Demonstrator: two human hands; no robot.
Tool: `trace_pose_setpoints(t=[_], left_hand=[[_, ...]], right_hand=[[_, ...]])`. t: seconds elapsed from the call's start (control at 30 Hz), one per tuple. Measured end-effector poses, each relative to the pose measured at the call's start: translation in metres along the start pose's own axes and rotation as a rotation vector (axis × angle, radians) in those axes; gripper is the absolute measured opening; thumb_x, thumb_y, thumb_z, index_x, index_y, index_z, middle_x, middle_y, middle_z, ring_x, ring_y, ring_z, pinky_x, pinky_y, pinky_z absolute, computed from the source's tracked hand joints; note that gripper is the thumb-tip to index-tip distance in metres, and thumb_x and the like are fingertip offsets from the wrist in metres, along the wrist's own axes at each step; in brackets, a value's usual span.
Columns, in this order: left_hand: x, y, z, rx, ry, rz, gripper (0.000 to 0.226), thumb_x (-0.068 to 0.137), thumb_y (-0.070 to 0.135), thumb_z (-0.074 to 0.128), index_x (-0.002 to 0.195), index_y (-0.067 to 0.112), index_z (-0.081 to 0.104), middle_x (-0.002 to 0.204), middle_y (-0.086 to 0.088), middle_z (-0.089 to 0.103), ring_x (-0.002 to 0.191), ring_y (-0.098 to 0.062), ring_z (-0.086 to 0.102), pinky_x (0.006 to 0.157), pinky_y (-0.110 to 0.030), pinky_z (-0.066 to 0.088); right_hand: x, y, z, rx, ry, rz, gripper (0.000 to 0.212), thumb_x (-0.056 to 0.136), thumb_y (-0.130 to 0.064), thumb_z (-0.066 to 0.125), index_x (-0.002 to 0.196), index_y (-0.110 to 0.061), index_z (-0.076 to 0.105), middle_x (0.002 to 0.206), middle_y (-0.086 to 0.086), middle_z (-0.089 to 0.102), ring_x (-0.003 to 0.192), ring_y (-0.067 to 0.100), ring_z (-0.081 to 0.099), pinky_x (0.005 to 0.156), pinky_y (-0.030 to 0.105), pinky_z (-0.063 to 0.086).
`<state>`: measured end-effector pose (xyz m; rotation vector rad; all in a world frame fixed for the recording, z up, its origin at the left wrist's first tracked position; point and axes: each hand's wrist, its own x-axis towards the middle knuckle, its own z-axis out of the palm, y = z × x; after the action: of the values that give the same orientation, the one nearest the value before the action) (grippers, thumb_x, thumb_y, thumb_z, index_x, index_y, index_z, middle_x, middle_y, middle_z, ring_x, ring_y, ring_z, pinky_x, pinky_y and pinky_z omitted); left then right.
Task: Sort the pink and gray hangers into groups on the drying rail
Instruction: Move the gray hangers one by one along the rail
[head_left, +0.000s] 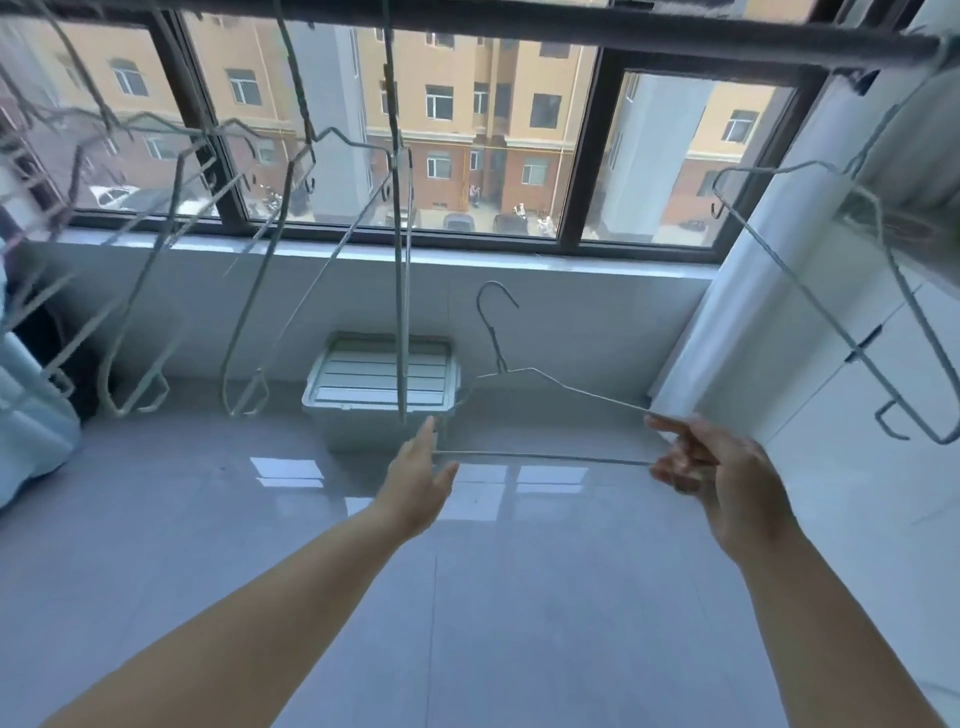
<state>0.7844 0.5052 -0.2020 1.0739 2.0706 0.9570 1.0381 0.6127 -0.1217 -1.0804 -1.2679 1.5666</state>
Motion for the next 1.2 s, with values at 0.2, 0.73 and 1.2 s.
trace_pose_setpoints(t=[0.2, 0.73, 1.2], left_hand=[[0.007, -0.033, -0.044, 0.376, 0.060, 0.007, 0.056, 0.092, 0.035, 0.045, 0.142, 0.018, 0.025, 0.148, -0.011, 0.029, 0.137, -0.030, 0.019, 0.114, -0.042, 0.014], [-0.012, -0.004, -0.028, -0.154, -0.174, 0.032, 0.028, 0.092, 0.015, 0.048, 0.070, 0.026, 0.063, 0.064, 0.007, 0.056, 0.063, -0.007, 0.046, 0.062, -0.020, 0.036], [-0.040, 0.094, 0.007, -0.867, -0.127, -0.062, 0.028, 0.093, 0.000, 0.039, 0.090, 0.012, 0.063, 0.071, 0.003, 0.062, 0.047, 0.006, 0.055, 0.051, -0.008, 0.039]], right_hand=[[-0.018, 0.008, -0.021, 0.041, -0.150, 0.038, 0.043, 0.094, -0.018, 0.032, 0.087, -0.002, 0.071, 0.040, -0.007, 0.029, 0.043, 0.013, 0.036, 0.049, 0.021, 0.046], [-0.029, 0.087, 0.016, -0.528, 0.421, 0.049, 0.036, 0.081, -0.003, 0.059, 0.116, -0.005, 0.050, 0.122, 0.020, 0.048, 0.097, 0.023, 0.048, 0.091, 0.037, 0.040], [-0.124, 0.099, 0.120, -0.819, -0.239, -0.195, 0.045, 0.093, -0.028, 0.045, 0.133, -0.029, 0.024, 0.122, -0.016, 0.024, 0.078, -0.010, 0.045, 0.072, -0.002, 0.033]])
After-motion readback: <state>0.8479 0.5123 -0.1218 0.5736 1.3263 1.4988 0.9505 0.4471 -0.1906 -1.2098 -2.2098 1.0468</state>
